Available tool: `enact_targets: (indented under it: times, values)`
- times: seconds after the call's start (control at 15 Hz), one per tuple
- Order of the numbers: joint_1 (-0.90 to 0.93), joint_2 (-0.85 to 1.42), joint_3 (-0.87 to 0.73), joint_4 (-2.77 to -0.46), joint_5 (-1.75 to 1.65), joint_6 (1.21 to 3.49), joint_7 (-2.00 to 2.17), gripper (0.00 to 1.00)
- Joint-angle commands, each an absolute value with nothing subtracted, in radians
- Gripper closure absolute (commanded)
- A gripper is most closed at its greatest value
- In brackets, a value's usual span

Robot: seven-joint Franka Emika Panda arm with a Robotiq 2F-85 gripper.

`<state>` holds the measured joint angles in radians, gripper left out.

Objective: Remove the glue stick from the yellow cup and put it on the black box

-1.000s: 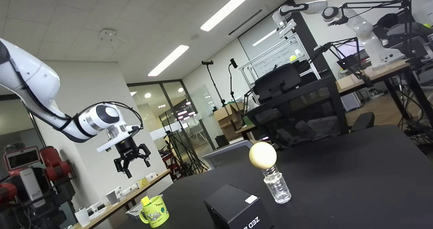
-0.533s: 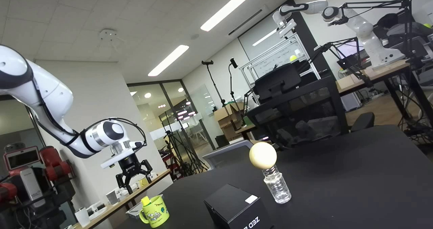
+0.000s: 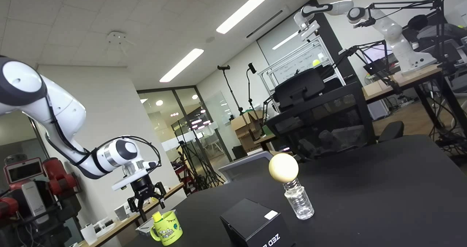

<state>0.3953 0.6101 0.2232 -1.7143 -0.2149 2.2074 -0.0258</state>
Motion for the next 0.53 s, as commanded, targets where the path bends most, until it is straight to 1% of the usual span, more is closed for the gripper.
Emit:
enact_targets:
  times: [0.0, 0.2, 0.47]
  values:
    - [0.41, 0.644, 0.211, -1.67, -0.216, 2.193, -0.003, 0.4]
    - [0.409, 0.656, 0.211, -1.661, -0.211, 2.19, -0.003, 0.63]
    - [0.403, 0.651, 0.214, -1.652, -0.203, 2.163, -0.017, 0.89]
